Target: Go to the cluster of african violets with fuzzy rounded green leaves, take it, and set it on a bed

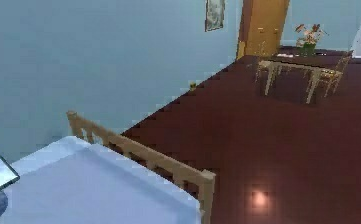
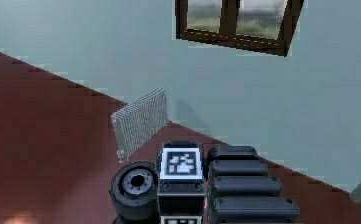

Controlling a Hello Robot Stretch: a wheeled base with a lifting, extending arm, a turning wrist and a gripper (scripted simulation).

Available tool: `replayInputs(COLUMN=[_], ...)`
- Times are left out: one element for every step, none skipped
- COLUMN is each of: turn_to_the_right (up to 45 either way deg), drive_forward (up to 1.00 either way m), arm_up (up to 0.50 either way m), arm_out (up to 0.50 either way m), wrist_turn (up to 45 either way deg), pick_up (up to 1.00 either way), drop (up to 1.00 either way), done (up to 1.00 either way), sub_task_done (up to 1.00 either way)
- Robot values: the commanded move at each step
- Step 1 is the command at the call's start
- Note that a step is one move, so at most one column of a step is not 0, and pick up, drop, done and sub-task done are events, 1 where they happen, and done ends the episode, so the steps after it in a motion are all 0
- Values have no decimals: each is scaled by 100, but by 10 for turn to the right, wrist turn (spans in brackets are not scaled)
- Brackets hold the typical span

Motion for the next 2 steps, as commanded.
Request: replayInputs(turn_to_the_right=[450,450], drive_forward=[0,0], arm_up=[0,0], arm_out=[0,0], wrist_turn=[0,0], pick_up=[0,0], drop=[0,0], done=[0,0], sub_task_done=[0,0])
